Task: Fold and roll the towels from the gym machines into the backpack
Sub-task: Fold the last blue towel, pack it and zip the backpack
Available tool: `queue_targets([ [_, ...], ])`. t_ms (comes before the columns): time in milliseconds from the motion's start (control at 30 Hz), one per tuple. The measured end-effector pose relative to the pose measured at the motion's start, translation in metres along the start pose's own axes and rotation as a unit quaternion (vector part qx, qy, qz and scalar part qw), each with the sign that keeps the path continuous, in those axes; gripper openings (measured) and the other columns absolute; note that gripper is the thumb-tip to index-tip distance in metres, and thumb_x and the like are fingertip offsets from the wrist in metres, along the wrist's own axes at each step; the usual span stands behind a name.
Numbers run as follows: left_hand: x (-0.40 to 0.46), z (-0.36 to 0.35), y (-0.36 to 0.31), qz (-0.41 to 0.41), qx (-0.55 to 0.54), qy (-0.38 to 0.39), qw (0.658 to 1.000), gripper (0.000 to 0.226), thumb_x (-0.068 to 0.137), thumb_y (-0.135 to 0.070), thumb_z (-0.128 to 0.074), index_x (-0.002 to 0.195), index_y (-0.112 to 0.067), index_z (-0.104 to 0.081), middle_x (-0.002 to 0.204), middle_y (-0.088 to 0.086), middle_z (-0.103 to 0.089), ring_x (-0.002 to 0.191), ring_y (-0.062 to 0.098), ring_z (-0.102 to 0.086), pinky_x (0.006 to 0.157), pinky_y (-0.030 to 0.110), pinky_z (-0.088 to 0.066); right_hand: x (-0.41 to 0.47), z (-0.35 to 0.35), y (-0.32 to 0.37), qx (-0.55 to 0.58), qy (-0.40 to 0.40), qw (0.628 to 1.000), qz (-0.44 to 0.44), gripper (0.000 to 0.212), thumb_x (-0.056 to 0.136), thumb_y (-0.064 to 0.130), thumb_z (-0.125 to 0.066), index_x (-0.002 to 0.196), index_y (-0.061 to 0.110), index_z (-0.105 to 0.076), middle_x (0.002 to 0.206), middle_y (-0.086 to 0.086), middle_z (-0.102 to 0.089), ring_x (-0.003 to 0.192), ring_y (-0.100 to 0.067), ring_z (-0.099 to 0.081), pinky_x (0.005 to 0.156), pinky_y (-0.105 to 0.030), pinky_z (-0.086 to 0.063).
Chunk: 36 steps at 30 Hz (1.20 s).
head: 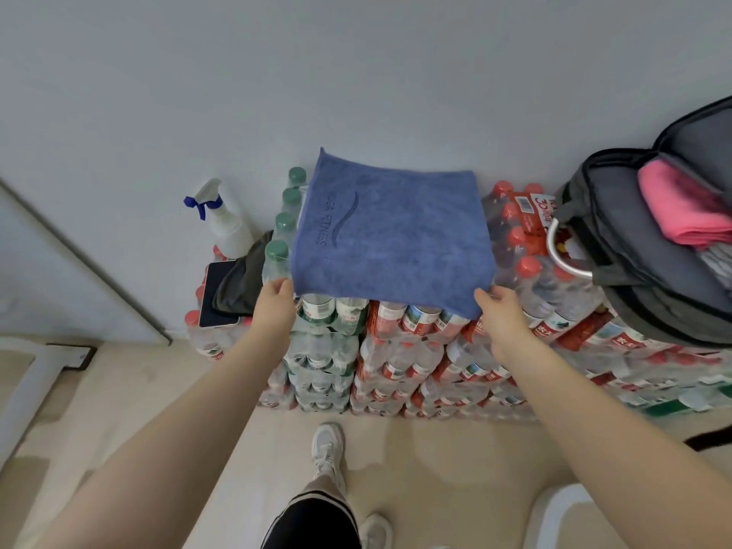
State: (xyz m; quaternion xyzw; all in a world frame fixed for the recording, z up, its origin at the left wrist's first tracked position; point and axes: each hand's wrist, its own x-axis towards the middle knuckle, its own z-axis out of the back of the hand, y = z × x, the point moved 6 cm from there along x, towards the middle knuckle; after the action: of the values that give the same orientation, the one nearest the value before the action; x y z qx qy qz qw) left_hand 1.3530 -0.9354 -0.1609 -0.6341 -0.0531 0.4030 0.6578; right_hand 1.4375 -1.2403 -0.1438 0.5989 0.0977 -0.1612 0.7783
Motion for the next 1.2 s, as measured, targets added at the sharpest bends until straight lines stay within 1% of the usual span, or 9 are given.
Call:
queue_targets([
  [133, 0.007, -0.012, 0.007, 0.072, -0.052, 0.055, 0.995, 0.031, 0.098, -0.031, -0.038, 0.120, -0.010, -0.045, 0.091, 0.000, -0.052, 0.072, 0.012, -0.045, 0.062, 0.026, -0.035, 0.006, 0.003, 0.005, 0.028, 0.010, 0.999, -0.042, 0.020, 0.094, 0.017, -0.050, 0.106, 0.003, -0.057, 0.096, -0.008, -0.061, 0.082, -0.020, -0.056, 0.068, -0.029, -0.041],
  [233, 0.008, -0.021, 0.008, 0.077, -0.065, 0.087, 0.991, 0.034, 0.094, -0.034, -0.047, 0.122, -0.013, -0.045, 0.115, 0.001, -0.052, 0.096, 0.018, -0.051, 0.081, 0.031, -0.038, 0.005, 0.007, 0.011, 0.029, 0.020, 0.998, -0.051, 0.013, 0.093, 0.016, -0.053, 0.083, 0.008, -0.055, 0.080, -0.003, -0.055, 0.067, -0.015, -0.050, 0.059, -0.025, -0.040],
  [400, 0.001, -0.022, -0.004, 0.040, -0.116, 0.085, 0.989, 0.033, 0.094, -0.027, -0.049, 0.122, -0.009, -0.048, 0.106, 0.004, -0.058, 0.081, 0.014, -0.058, 0.079, 0.028, -0.043, 0.001, 0.017, 0.009, 0.037, 0.050, 0.995, -0.072, 0.010, 0.094, 0.017, -0.051, 0.089, 0.009, -0.054, 0.106, -0.007, -0.058, 0.099, -0.025, -0.056, 0.092, -0.042, -0.047],
  [600, -0.010, -0.007, -0.025, -0.052, -0.101, 0.037, 0.993, 0.015, 0.095, -0.021, -0.049, 0.099, -0.007, -0.047, 0.073, 0.006, -0.047, 0.054, 0.014, -0.045, 0.052, 0.022, -0.043, -0.012, 0.030, 0.012, -0.072, 0.074, 0.995, 0.010, 0.014, 0.095, 0.017, -0.046, 0.104, 0.007, -0.050, 0.073, -0.007, -0.051, 0.057, -0.018, -0.045, 0.052, -0.027, -0.040],
  [767, -0.040, 0.008, -0.039, -0.121, -0.121, -0.011, 0.985, 0.014, 0.095, -0.010, -0.041, 0.106, -0.018, -0.043, 0.082, -0.002, -0.048, 0.056, 0.012, -0.046, 0.057, 0.024, -0.043, -0.038, 0.042, 0.026, 0.104, 0.093, 0.986, 0.087, 0.014, 0.091, 0.006, -0.051, 0.094, 0.020, -0.048, 0.079, 0.000, -0.056, 0.054, -0.010, -0.048, 0.048, -0.024, -0.039],
  [867, -0.058, 0.007, -0.046, -0.175, -0.051, 0.081, 0.980, 0.036, 0.092, 0.002, -0.031, 0.088, -0.022, -0.058, 0.088, -0.001, -0.053, 0.061, 0.007, -0.050, 0.062, 0.022, -0.042, -0.053, 0.049, 0.030, 0.205, 0.134, 0.965, 0.095, 0.021, 0.091, -0.001, -0.047, 0.078, 0.016, -0.051, 0.076, 0.000, -0.055, 0.050, -0.005, -0.049, 0.046, -0.015, -0.042],
  [1000, -0.071, 0.009, -0.052, -0.220, 0.131, 0.149, 0.955, 0.047, 0.079, 0.010, -0.042, 0.109, -0.024, -0.055, 0.100, 0.004, -0.052, 0.069, 0.015, -0.051, 0.055, 0.016, -0.040, -0.057, 0.056, 0.028, 0.211, 0.137, 0.963, 0.092, 0.024, 0.090, -0.001, -0.045, 0.078, 0.016, -0.055, 0.067, 0.008, -0.063, 0.054, -0.006, -0.053, 0.050, -0.015, -0.045],
  [1100, -0.071, 0.009, -0.063, -0.324, 0.345, 0.084, 0.877, 0.047, 0.080, 0.003, -0.051, 0.123, -0.016, -0.053, 0.110, 0.008, -0.054, 0.079, 0.021, -0.053, 0.072, 0.021, -0.041, -0.055, 0.057, 0.029, 0.159, 0.156, 0.968, 0.112, 0.038, 0.087, -0.014, -0.038, 0.089, 0.019, -0.057, 0.085, 0.004, -0.063, 0.066, -0.007, -0.056, 0.059, -0.018, -0.043],
  [1200, -0.071, 0.008, -0.080, -0.376, 0.379, 0.028, 0.845, 0.024, 0.086, -0.007, -0.055, 0.108, -0.009, -0.065, 0.101, 0.015, -0.061, 0.092, 0.028, -0.055, 0.070, 0.024, -0.035, -0.049, 0.059, 0.036, 0.036, 0.118, 0.982, 0.145, 0.045, 0.081, -0.019, -0.041, 0.096, 0.020, -0.056, 0.094, 0.002, -0.064, 0.080, -0.006, -0.059, 0.064, -0.015, -0.045],
])
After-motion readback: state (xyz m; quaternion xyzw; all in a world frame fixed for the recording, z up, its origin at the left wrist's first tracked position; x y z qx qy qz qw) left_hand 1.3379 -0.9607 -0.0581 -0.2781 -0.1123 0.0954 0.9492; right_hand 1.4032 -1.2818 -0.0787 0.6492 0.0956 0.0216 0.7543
